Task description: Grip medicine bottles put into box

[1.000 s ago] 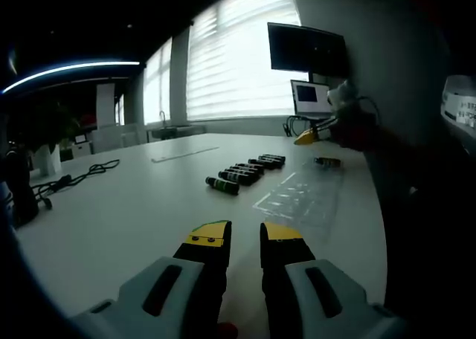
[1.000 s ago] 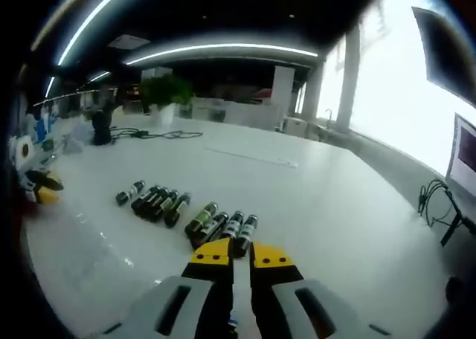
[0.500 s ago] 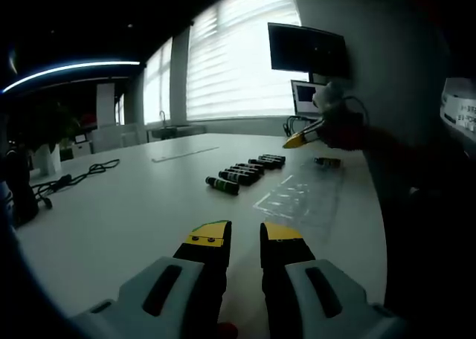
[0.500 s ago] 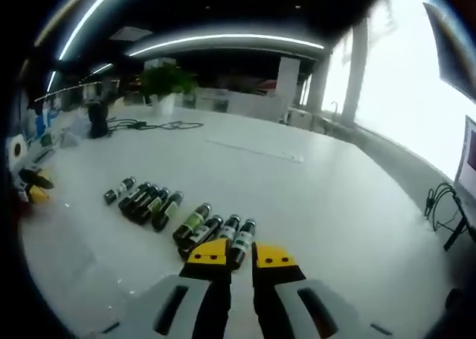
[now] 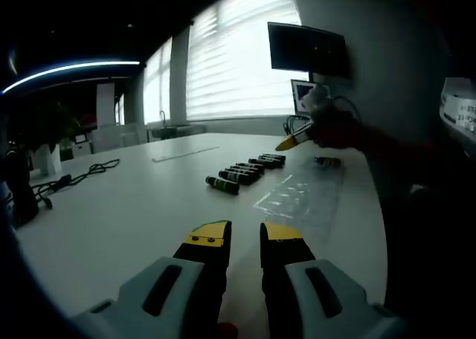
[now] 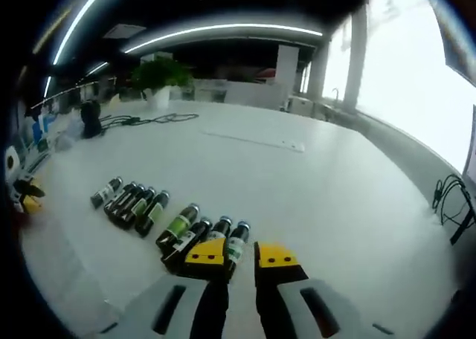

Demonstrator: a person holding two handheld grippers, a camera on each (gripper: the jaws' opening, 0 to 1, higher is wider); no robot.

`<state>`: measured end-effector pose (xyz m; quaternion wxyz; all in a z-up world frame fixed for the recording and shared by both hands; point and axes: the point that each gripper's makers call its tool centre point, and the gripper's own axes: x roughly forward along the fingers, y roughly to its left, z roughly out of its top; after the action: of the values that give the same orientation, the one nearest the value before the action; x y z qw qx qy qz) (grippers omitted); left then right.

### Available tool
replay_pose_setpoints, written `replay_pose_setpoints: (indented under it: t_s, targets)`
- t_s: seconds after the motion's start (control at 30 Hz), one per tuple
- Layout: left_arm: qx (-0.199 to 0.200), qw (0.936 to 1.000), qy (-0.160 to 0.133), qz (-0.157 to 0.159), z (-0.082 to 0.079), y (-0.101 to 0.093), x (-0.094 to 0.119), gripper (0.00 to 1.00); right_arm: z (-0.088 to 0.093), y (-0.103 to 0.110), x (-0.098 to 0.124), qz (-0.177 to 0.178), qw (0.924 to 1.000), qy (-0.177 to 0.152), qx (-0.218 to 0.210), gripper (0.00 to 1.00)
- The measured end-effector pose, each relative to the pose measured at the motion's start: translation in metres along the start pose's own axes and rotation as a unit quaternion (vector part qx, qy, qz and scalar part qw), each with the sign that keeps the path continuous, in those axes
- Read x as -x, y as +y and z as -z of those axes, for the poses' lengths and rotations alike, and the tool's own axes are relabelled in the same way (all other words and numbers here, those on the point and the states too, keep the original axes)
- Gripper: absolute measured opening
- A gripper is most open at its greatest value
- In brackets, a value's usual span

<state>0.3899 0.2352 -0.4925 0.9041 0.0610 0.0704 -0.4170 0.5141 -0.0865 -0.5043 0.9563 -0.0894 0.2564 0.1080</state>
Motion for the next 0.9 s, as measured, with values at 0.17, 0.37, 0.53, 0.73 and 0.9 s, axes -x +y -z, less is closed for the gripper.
replay_pose_setpoints:
  t_s: [0.17,0.37,0.53,0.73,0.9]
  targets:
    - [0.0,1.0,0.0,0.0,0.0,0.0,0.0,0.1,0.002,-0.001,-0.007,0.0,0.9999,0.017,-0.004,0.1]
    - [0.0,1.0,0.0,0.001,0.0,0.001,0.0,0.1,0.006,0.003,-0.013,-0.006,0.9994,0.033,-0.004,0.1]
    - [0.0,1.0,0.0,0.0,0.0,0.001,0.0,0.1,0.008,0.002,-0.015,-0.008,0.9991,0.04,-0.009,0.1]
    - [0.0,1.0,0.001,0.0,0.0,0.0,0.0,0.1,0.012,-0.004,-0.018,-0.003,0.9981,0.06,-0.011,0.1]
    - [-0.001,1.0,0.001,0.0,0.0,0.0,-0.001,0.1,0.016,-0.006,-0.02,-0.002,0.9975,0.069,-0.011,0.1]
